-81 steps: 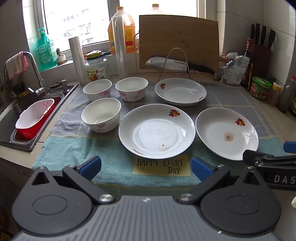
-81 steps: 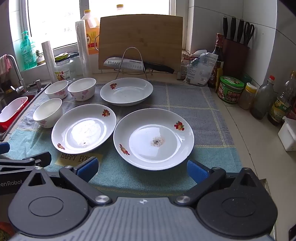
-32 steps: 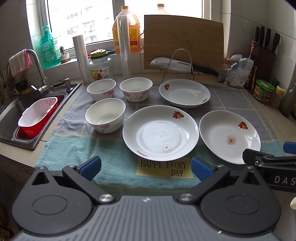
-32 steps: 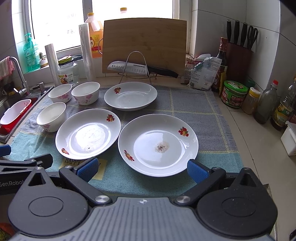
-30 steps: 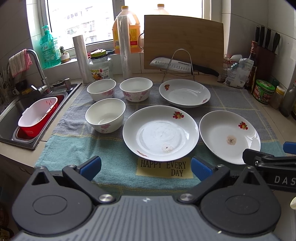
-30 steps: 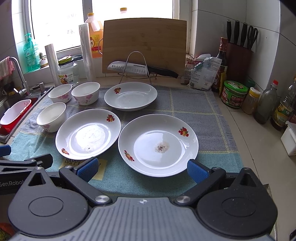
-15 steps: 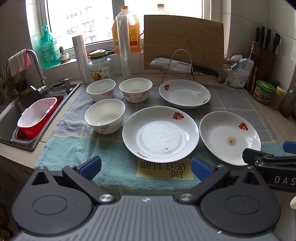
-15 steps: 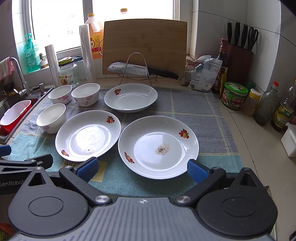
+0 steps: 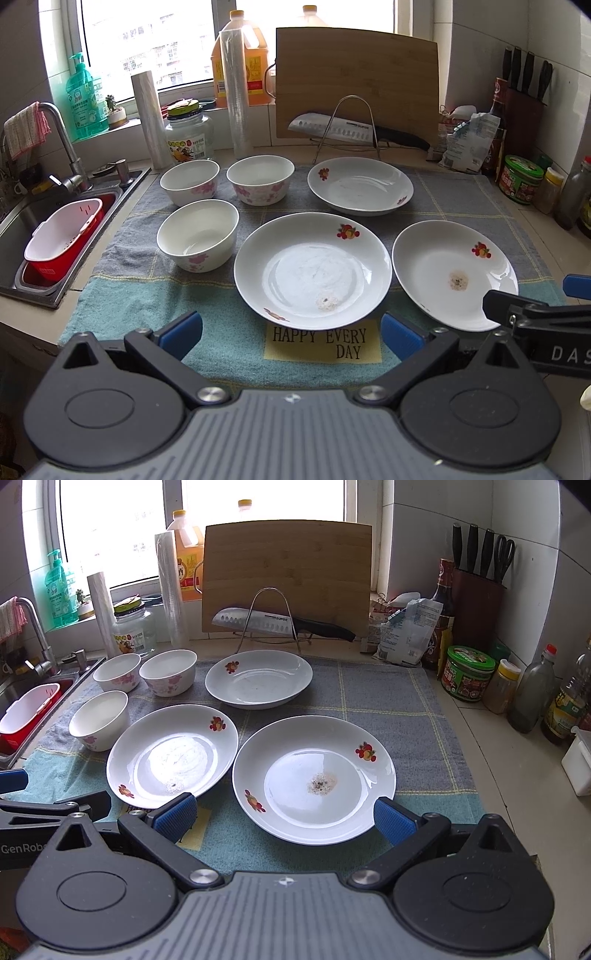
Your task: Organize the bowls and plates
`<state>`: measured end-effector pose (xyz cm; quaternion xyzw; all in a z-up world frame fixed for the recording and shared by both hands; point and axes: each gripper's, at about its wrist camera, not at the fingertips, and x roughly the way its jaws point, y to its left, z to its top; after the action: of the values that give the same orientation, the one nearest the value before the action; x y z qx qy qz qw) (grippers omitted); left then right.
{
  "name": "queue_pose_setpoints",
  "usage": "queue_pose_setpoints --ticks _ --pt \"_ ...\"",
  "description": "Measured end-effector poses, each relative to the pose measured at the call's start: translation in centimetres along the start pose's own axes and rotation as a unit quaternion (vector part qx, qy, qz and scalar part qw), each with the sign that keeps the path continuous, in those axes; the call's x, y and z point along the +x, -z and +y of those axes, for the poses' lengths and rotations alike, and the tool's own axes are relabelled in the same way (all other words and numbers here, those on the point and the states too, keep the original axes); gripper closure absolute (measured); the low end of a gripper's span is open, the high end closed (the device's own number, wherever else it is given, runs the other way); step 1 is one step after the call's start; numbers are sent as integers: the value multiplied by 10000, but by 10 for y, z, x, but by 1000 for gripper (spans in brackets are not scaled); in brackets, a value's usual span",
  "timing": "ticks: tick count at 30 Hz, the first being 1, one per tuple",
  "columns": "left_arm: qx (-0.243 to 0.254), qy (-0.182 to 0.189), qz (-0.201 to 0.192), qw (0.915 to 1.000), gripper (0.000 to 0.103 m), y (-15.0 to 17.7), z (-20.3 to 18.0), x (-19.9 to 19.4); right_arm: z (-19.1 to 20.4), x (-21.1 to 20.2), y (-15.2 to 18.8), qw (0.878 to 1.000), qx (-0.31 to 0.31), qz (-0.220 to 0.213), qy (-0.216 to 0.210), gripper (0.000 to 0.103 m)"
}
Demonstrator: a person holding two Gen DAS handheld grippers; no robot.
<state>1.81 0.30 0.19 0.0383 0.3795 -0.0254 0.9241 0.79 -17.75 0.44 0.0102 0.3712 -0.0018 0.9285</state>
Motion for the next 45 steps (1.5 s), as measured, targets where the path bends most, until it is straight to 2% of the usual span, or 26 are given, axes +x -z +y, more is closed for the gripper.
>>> queue_pose_setpoints --ticks 11,21,36,45 --pt "142 183 21 9997 1 1 2 21 -8 16 1 9999 -21 -61 107 0" --pt "224 349 -65 9991 1 -6 2 33 -32 49 18 9989 51 235 401 0" --pt "502 779 -152 9956 1 -28 -7 56 -34 101 50 9965 -178 785 202 0" --pt "652 1080 -167 9919 1 -43 -8 78 -31 121 52 9967 -221 767 108 0"
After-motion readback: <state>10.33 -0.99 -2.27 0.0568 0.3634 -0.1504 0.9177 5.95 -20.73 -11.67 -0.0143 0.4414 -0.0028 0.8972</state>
